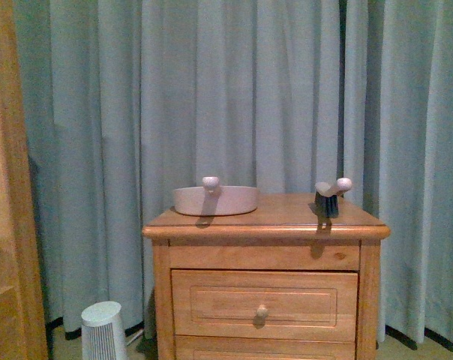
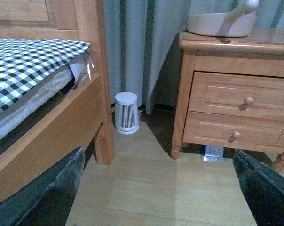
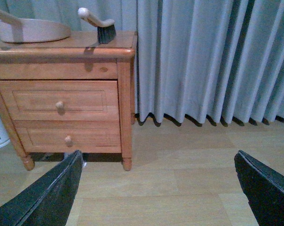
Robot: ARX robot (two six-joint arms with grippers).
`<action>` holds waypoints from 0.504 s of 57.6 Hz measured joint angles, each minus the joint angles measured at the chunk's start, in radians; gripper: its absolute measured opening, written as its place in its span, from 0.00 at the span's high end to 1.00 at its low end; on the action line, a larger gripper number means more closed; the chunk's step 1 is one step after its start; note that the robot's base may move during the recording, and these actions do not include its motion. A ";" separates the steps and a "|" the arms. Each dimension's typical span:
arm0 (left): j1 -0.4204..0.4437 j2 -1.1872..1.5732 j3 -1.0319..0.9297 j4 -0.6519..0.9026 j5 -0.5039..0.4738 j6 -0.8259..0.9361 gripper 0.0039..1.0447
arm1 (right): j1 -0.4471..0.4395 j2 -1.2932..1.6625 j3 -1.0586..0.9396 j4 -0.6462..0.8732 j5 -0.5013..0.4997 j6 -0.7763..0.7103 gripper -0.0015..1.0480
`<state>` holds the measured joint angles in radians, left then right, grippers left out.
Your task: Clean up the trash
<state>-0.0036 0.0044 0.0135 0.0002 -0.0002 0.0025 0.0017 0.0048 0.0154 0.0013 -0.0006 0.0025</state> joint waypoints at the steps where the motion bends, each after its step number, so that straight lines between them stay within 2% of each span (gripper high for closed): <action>1: 0.000 0.000 0.000 0.000 0.000 0.000 0.07 | 0.000 0.000 0.000 0.000 0.000 0.000 0.07; 29: 0.000 0.000 0.000 0.000 0.000 0.000 0.07 | 0.000 0.000 0.000 0.000 0.000 0.000 0.07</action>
<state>-0.0036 0.0044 0.0135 0.0002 0.0002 0.0025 0.0017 0.0048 0.0154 0.0013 -0.0006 0.0025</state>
